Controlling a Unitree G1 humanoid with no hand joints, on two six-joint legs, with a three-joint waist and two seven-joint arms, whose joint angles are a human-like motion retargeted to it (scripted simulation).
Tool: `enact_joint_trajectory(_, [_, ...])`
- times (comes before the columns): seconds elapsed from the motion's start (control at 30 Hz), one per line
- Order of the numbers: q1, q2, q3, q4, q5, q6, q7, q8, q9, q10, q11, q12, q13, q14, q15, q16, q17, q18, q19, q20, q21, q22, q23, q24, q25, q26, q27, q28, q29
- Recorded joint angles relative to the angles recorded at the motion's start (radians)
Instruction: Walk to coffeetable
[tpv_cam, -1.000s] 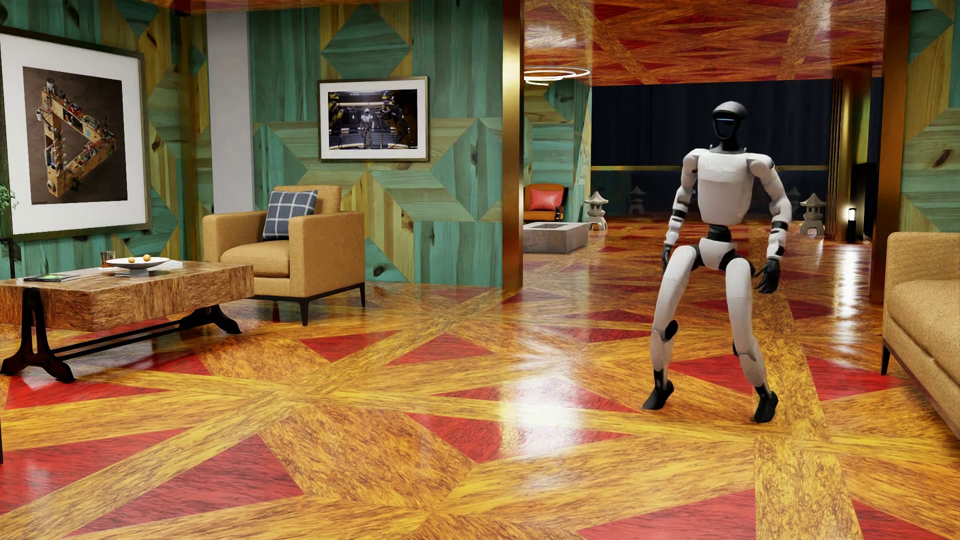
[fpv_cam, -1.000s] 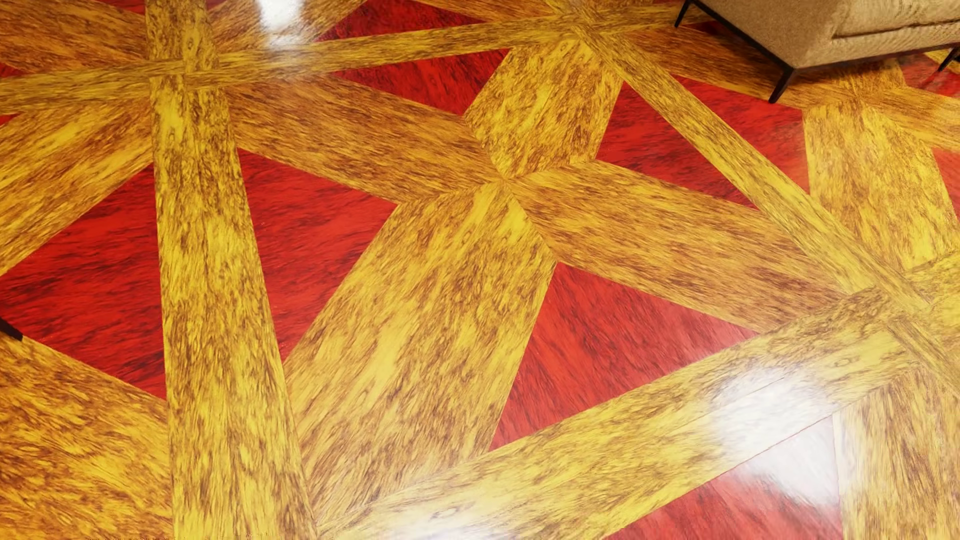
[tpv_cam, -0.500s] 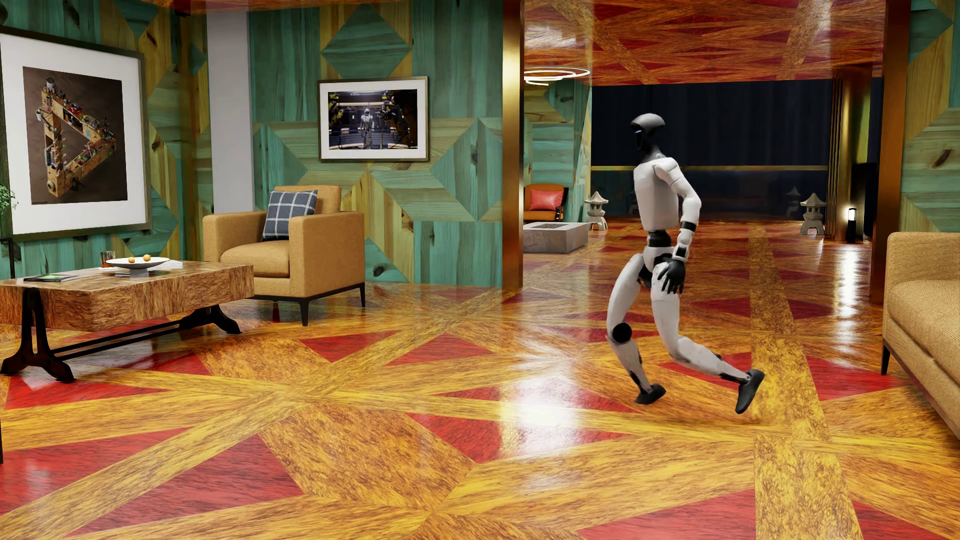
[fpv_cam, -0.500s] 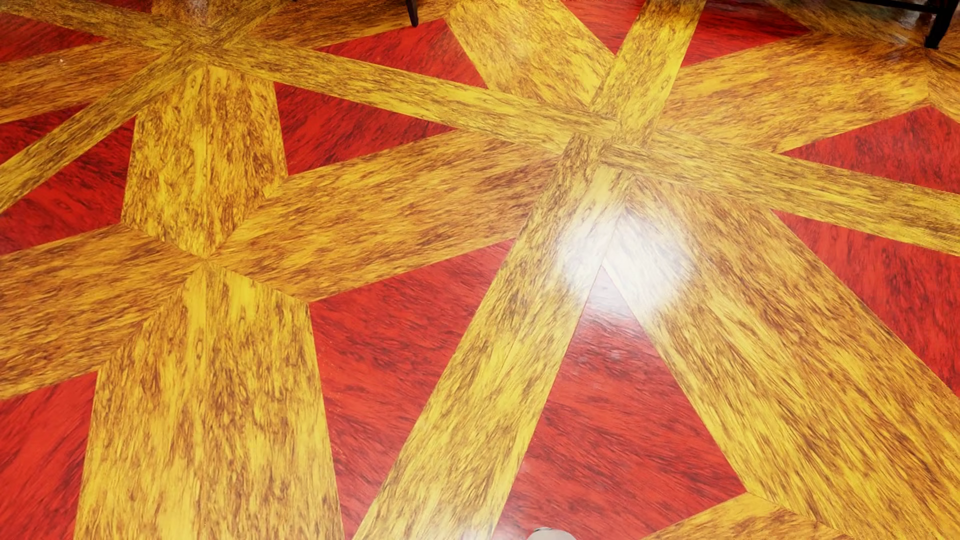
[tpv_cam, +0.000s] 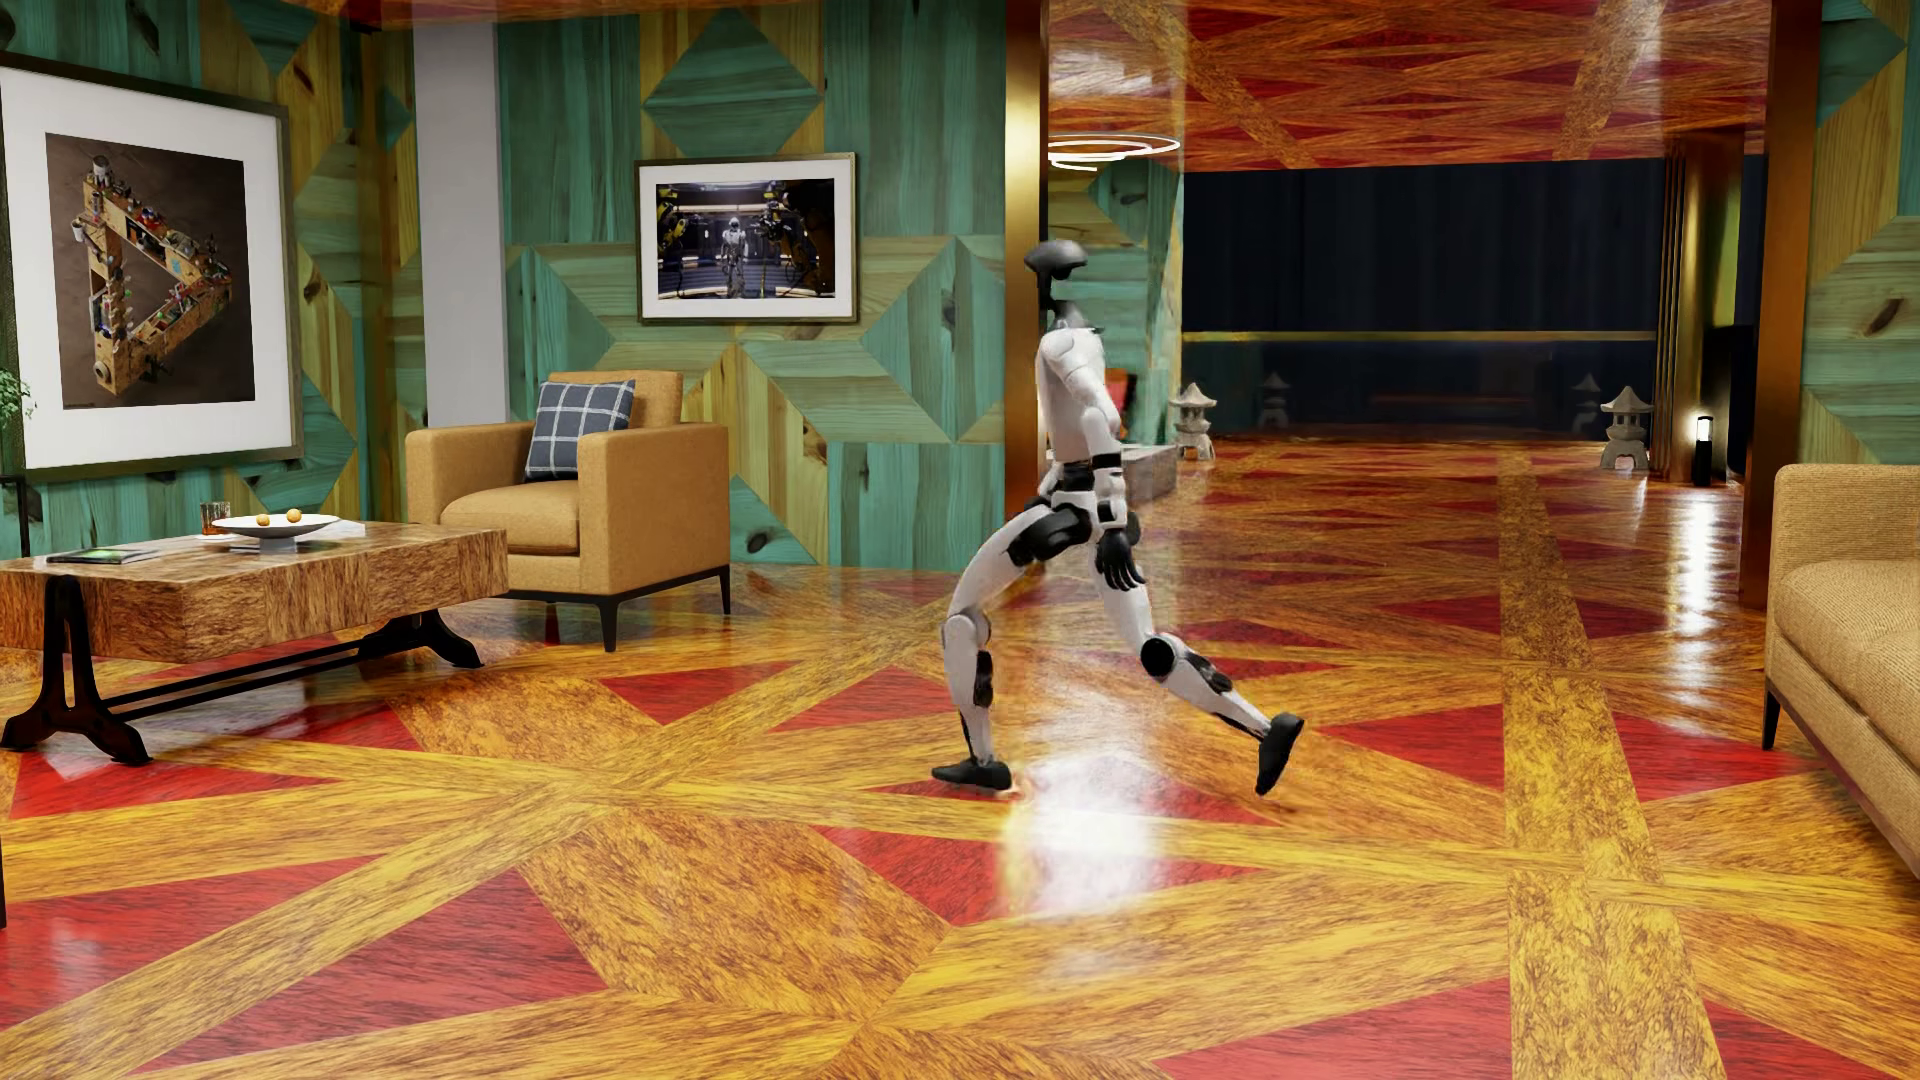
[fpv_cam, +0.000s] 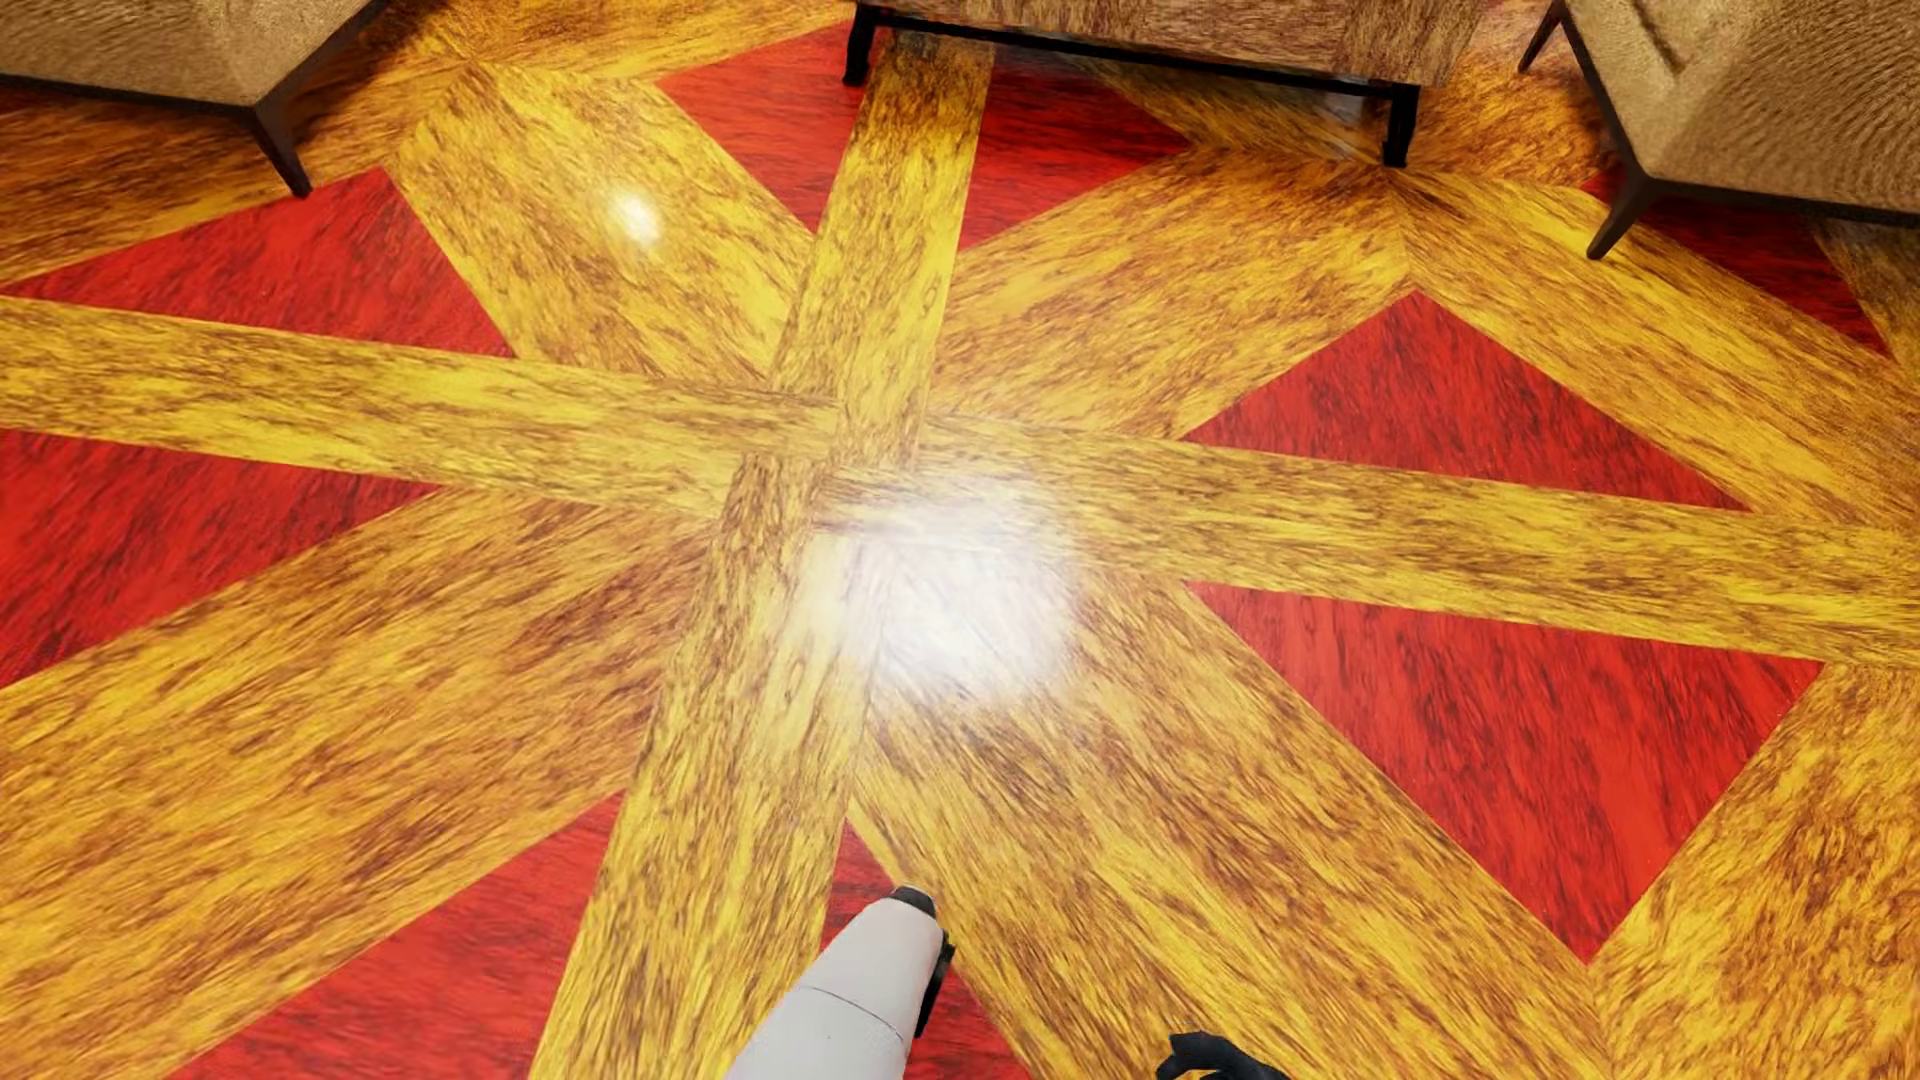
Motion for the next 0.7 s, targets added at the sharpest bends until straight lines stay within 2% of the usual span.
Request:
enact_joint_trajectory(0.03, [0.109, -0.036, -0.049, -0.053, -0.002, 0.024, 0.0, 0.0, 0.064, 0.058, 0.217, -0.027, 0.04, -0.069, 0.196, -0.028, -0.024, 0.0, 0.0, 0.039, 0.035, -0.009, -0.009, 0.0, 0.0, 0.0, 0.0, 0.0, 0.0])
enact_joint_trajectory(0.07, [0.173, -0.165, -0.115, -0.082, -0.012, 0.028, 0.0, 0.0, 0.054, 0.061, 0.454, -0.055, 0.049, -0.124, 0.205, -0.049, -0.01, 0.0, 0.0, 0.03, 0.076, -0.022, 0.042, 0.0, 0.0, 0.0, 0.0, 0.0, 0.0])
enact_joint_trajectory(0.13, [0.398, -0.377, -0.283, -0.123, 0.021, 0.06, 0.0, 0.0, 0.055, -0.052, 0.703, -0.094, 0.139, -0.133, 0.062, -0.072, 0.009, 0.0, 0.0, 0.054, 0.124, -0.141, 0.086, 0.0, 0.0, 0.0, 0.0, 0.0, 0.0])
enact_joint_trajectory(0.17, [0.509, -0.519, -0.35, -0.112, 0.059, 0.084, 0.0, 0.0, 0.044, -0.135, 0.707, -0.113, 0.184, -0.117, 0.041, -0.085, 0.029, 0.0, 0.0, 0.096, 0.105, -0.225, 0.129, 0.0, 0.0, 0.0, 0.0, 0.0, 0.0])
enact_joint_trajectory(0.2, [0.659, -0.604, -0.428, -0.115, 0.071, 0.094, 0.0, 0.0, 0.045, -0.238, 0.579, -0.111, 0.257, -0.096, 0.088, -0.085, 0.05, 0.0, 0.0, 0.131, 0.044, -0.325, 0.147, 0.0, 0.0, 0.0, 0.0, 0.0, 0.0])
enact_joint_trajectory(0.23, [0.775, -0.674, -0.503, -0.105, 0.087, 0.1, 0.0, 0.0, 0.044, -0.32, 0.375, -0.144, 0.282, -0.073, 0.182, -0.072, 0.023, 0.0, 0.0, 0.13, 0.15, -0.4, 0.163, 0.0, 0.0, 0.0, 0.0, 0.0, 0.0])
enact_joint_trajectory(0.27, [0.872, -0.747, -0.558, -0.087, 0.096, 0.105, 0.0, 0.0, 0.047, -0.371, 0.175, -0.183, 0.317, -0.069, 0.251, -0.064, 0.012, 0.0, 0.0, 0.173, 0.183, -0.468, 0.165, 0.0, 0.0, 0.0, 0.0, 0.0, 0.0])
enact_joint_trajectory(0.3, [0.966, -0.788, -0.619, -0.073, 0.094, 0.108, 0.0, 0.0, 0.046, -0.428, -0.031, -0.224, 0.35, -0.093, 0.188, -0.046, 0.003, 0.0, 0.0, 0.207, 0.196, -0.534, 0.17, 0.0, 0.0, 0.0, 0.0, 0.0, 0.0])
enact_joint_trajectory(0.33, [1.047, -0.83, -0.66, -0.065, 0.094, 0.112, 0.0, 0.0, 0.033, -0.459, -0.197, -0.273, 0.382, -0.134, -0.066, -0.029, -0.008, 0.0, 0.0, 0.225, 0.204, -0.58, 0.168, 0.0, 0.0, 0.0, 0.0, 0.0, 0.0])
enact_joint_trajectory(0.37, [1.114, -0.883, -0.698, -0.045, 0.082, 0.123, 0.0, 0.0, 0.028, -0.467, -0.201, -0.319, 0.408, -0.169, -0.349, -0.012, -0.027, 0.0, 0.0, 0.232, 0.227, -0.616, 0.158, 0.0, 0.0, 0.0, 0.0, 0.0, 0.0])
enact_joint_trajectory(0.4, [1.167, -0.92, -0.766, -0.012, 0.056, 0.128, 0.0, 0.0, 0.028, -0.469, -0.185, -0.34, 0.423, -0.174, -0.442, -0.005, -0.029, 0.0, 0.0, 0.299, 0.226, -0.636, 0.185, 0.0, 0.0, 0.0, 0.0, 0.0, 0.0])
enact_joint_trajectory(0.43, [1.204, -0.953, -0.828, 0.039, 0.045, 0.13, 0.0, 0.0, 0.038, -0.435, -0.195, -0.351, 0.432, -0.115, -0.313, 0.003, -0.027, 0.0, 0.0, 0.314, 0.23, -0.629, 0.212, 0.0, 0.0, 0.0, 0.0, 0.0, 0.0])
enact_joint_trajectory(0.47, [1.227, -0.985, -0.857, 0.059, 0.038, 0.124, 0.0, 0.0, 0.028, -0.394, -0.117, -0.331, 0.446, 0.038, -0.022, 0.003, -0.013, 0.0, 0.0, 0.324, 0.212, -0.609, 0.238, 0.0, 0.0, 0.0, 0.0, 0.0, 0.0])
enact_joint_trajectory(0.5, [1.168, -1.029, -0.831, 0.122, 0.094, 0.175, 0.0, 0.0, 0.002, -0.258, -0.034, -0.314, 0.452, 0.28, 0.216, -0.02, -0.001, 0.0, 0.0, 0.311, 0.209, -0.567, 0.272, 0.0, 0.0, 0.0, 0.0, 0.0, 0.0])
enact_joint_trajectory(0.53, [1.14, -1.001, -0.768, 0.118, 0.136, 0.184, 0.0, 0.0, 0.015, -0.105, 0.081, -0.28, 0.43, 0.47, 0.235, -0.04, 0.003, 0.0, 0.0, 0.297, 0.235, -0.5, 0.301, 0.0, 0.0, 0.0, 0.0, 0.0, 0.0])
enact_joint_trajectory(0.57, [1.01, -0.94, -0.706, 0.122, 0.182, 0.197, 0.0, 0.0, 0.015, 0.122, 0.096, -0.259, 0.397, 0.485, 0.188, -0.061, 0.01, 0.0, 0.0, 0.266, 0.239, -0.439, 0.296, 0.0, 0.0, 0.0, 0.0, 0.0, 0.0])
enact_joint_trajectory(0.63, [0.816, -0.695, -0.567, 0.082, 0.247, 0.181, 0.0, 0.0, 0.038, 0.407, 0.001, -0.195, 0.315, 0.171, 0.08, -0.085, 0.016, 0.0, 0.0, 0.14, 0.182, -0.304, 0.232, 0.0, 0.0, 0.0, 0.0, 0.0, 0.0])
enact_joint_trajectory(0.67, [0.71, -0.571, -0.488, 0.043, 0.243, 0.155, 0.0, 0.0, 0.043, 0.442, -0.057, -0.158, 0.273, 0.053, 0.012, -0.092, 0.02, 0.0, 0.0, 0.083, 0.119, -0.236, 0.184, 0.0, 0.0, 0.0, 0.0, 0.0, 0.0])
enact_joint_trajectory(0.7, [0.615, -0.431, -0.432, 0.024, 0.246, 0.139, 0.0, 0.0, 0.046, 0.396, -0.134, -0.104, 0.228, 0.002, -0.071, -0.093, 0.01, 0.0, 0.0, 0.043, 0.089, -0.179, 0.114, 0.0, 0.0, 0.0, 0.0, 0.0, 0.0])
